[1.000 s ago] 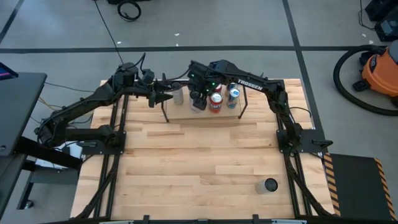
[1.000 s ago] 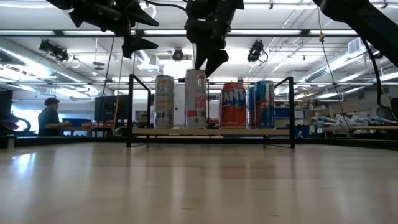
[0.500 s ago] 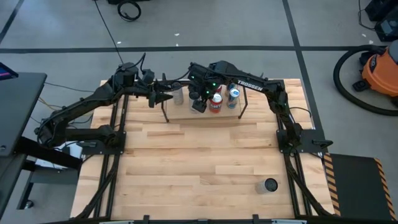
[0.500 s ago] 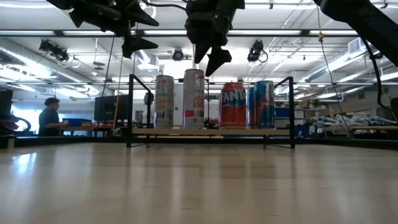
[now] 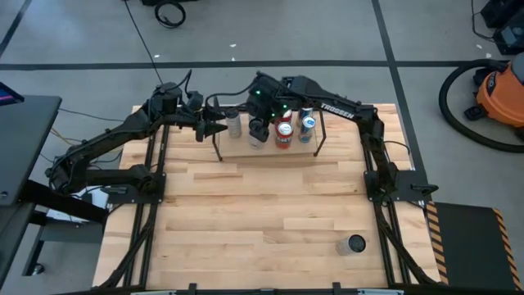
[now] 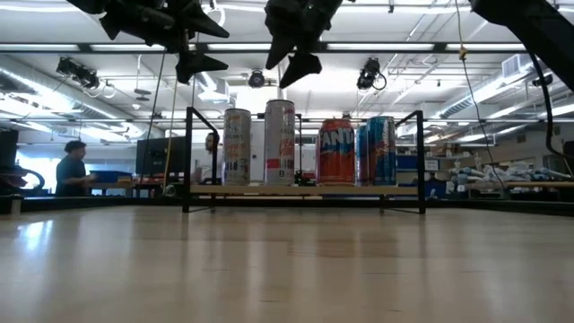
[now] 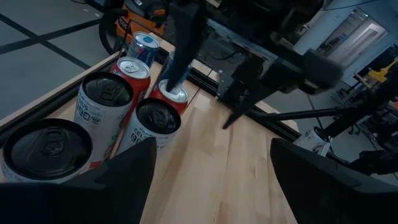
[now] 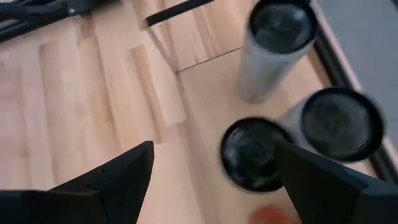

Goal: Place canned beverage on shelf
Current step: Put the top white and pink soda can aligned with the other white and pink soda can on the shelf

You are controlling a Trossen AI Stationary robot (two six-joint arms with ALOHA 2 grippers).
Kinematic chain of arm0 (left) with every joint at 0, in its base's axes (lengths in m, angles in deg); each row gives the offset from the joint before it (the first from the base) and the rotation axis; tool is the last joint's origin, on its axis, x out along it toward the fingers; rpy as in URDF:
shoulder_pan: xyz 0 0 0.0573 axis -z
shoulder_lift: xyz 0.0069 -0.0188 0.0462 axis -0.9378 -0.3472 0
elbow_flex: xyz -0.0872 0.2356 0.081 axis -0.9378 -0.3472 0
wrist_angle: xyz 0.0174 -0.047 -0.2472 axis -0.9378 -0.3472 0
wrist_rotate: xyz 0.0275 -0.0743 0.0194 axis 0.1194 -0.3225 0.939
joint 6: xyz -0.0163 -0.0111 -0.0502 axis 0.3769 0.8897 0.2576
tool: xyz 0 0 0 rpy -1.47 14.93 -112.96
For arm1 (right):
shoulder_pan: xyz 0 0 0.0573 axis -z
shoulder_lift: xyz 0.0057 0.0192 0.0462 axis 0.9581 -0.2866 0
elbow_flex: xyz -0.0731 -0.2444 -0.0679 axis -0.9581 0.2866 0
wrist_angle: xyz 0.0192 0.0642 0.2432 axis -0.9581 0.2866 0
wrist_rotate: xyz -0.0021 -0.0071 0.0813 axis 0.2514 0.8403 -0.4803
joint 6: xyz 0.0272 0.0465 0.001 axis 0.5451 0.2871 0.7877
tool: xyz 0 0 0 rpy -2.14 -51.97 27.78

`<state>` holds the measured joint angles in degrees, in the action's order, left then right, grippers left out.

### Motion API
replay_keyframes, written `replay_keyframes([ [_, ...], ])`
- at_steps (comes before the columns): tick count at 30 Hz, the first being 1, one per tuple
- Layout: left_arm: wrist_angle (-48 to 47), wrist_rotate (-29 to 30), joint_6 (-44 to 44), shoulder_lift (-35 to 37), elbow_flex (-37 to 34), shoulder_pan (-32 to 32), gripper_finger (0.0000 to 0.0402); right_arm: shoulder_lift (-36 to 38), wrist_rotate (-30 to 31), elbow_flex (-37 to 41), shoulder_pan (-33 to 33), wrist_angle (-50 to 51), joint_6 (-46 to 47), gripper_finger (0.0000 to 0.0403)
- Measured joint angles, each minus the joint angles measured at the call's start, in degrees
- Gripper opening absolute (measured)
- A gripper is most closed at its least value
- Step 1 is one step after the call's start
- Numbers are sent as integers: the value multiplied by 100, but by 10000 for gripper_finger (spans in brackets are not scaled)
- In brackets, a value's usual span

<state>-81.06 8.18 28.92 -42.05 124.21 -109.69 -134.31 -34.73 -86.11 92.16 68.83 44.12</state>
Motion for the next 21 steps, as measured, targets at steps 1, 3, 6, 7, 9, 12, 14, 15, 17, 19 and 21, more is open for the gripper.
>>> replay_keyframes([
  [1, 2, 0, 0, 0, 0, 0, 316, -14, -2, 0, 34, -44, -38, 340],
  [3, 0, 1, 0, 0, 0, 0, 316, -42, -22, 7, 102, -25, -40, 340],
  [6, 2, 0, 2, 0, 0, 0, 316, -48, -28, 5, 192, -64, -29, 340],
  [7, 2, 2, 2, 0, 0, 0, 316, -48, -32, 6, 213, -60, 3, 340],
  [9, 0, 0, 2, 0, 0, 0, 316, -48, -115, 7, 258, -28, 97, 340],
  [12, 2, 0, 2, 0, 0, 0, 316, -48, -430, 7, 288, 64, 132, 340],
  [14, 2, 2, 2, 0, 0, 0, 316, -48, -436, 7, 264, 82, 133, 340],
  [15, 2, 0, 2, 1, 0, 0, 316, -48, -432, 7, 239, 82, 133, 340],
  [17, 0, 1, 2, 2, 0, 0, 316, -48, -434, 7, 197, 121, 133, 340],
  [19, 0, 0, 2, 1, 0, 0, 316, -45, -433, 74, 149, 166, 133, 340],
  [21, 0, 0, 2, 2, 0, 0, 316, -40, -327, 213, 101, 105, 133, 340],
])
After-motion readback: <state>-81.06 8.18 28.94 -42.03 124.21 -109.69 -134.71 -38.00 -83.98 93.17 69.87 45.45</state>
